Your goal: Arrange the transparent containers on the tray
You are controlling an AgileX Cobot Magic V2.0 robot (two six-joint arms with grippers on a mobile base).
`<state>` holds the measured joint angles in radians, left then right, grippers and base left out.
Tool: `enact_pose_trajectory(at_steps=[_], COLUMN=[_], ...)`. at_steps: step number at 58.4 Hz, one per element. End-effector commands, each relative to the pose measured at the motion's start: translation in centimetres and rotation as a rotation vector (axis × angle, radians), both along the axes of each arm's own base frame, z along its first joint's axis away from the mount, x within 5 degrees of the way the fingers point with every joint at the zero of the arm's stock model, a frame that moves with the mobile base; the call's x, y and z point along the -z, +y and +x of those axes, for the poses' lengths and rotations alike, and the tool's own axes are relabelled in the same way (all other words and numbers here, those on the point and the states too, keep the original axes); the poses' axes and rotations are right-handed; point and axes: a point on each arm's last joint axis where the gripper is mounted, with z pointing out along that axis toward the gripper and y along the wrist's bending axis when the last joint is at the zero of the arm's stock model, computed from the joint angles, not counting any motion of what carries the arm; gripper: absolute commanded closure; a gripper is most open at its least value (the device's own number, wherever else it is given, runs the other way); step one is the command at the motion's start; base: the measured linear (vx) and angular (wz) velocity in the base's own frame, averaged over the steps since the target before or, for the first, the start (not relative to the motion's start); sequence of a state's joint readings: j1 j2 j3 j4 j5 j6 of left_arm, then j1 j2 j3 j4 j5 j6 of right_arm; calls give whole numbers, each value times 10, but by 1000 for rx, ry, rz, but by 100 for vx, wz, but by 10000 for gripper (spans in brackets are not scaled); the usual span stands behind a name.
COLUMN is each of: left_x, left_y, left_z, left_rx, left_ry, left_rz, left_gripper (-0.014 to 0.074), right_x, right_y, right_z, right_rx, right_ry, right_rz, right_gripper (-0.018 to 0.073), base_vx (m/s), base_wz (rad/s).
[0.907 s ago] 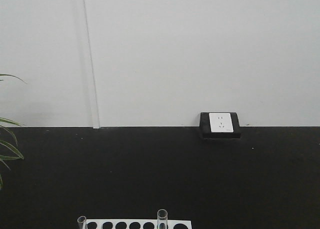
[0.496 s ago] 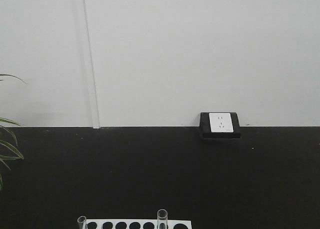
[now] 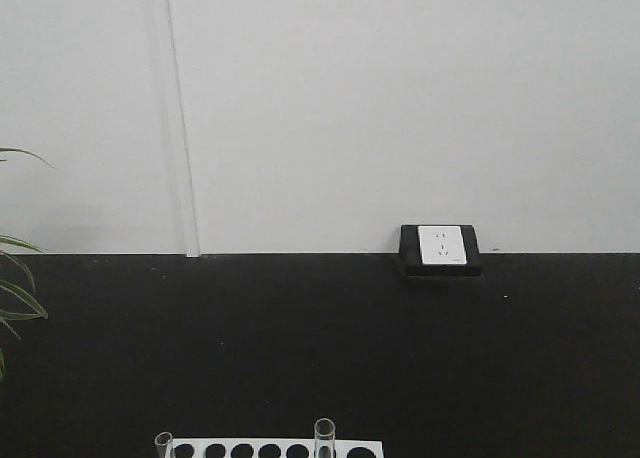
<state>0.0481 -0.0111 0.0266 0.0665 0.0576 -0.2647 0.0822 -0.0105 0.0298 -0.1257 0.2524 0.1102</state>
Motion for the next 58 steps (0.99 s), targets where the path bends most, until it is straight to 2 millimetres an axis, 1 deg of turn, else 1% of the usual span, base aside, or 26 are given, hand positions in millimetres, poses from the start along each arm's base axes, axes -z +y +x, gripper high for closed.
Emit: enact_pose_trajectory(at_steps=[1,9,14,20,22,25,28,29,30,31,32,33,38,42,45,47,51,56,58], left_x=[1,-9,-16,-30,-39,-50,-67,-76,-81,-86,-90,-99,-126,-143,-153,-157,-160,-158,-156], left_y=[-1,-1,-2,-2,-2,-2,-2,-2,-2,-2,-1,-1,0,1,1,1,1,2,2], left_z=[-1,-2,-4,-7,-9,-12,-16,-19,-20,-20,-21,-23,-24,-18,-13,-9,3,19,24], left_rx=[6,13,17,19,18,15,8,6,3,1,-3,-6,-28,-40,-42,-40,-32,-23,-22], left_ry=[-102,-204,-276,-333,-349,-347,-333,-340,-334,-322,-300,-302,-265,-238,-236,-233,-216,-177,-149], left_rz=[-2,4,7,21,20,22,30,35,38,40,45,56,104,140,157,158,157,155,154], left_gripper=[604,604,604,604,603,603,603,603,603,603,603,603,603,603,603,603,603,600,599], right_x=[-7,-18,-28,-43,-51,-62,-78,-86,-88,-98,-101,-110,-132,-153,-163,-166,-170,-166,-165], right_y=[1,3,4,5,5,4,3,3,3,3,2,2,1,2,2,3,4,5,6], right_z=[2,2,1,-2,-4,-5,-5,-6,-6,-7,-6,-7,0,5,11,17,26,41,45], right_rx=[-14,-28,-41,-55,-55,-50,-42,-38,-37,-35,-30,-28,-16,-12,-14,-15,-18,-22,-23], right_ry=[-98,-221,-327,-462,-491,-487,-457,-445,-440,-441,-407,-412,-343,-344,-344,-333,-322,-275,-261], right_rz=[7,20,27,39,46,54,54,50,48,45,38,34,7,-6,-6,-7,-8,-12,-13], right_gripper=[571,571,571,571,571,571,571,571,571,571,571,571,571,571,571,571,570,568,567], base_vx=[0,0,0,0,0,0,0,0,0,0,0,0,0,0,0,0,0,0,0], base_wz=[0,0,0,0,0,0,0,0,0,0,0,0,0,0,0,0,0,0,0])
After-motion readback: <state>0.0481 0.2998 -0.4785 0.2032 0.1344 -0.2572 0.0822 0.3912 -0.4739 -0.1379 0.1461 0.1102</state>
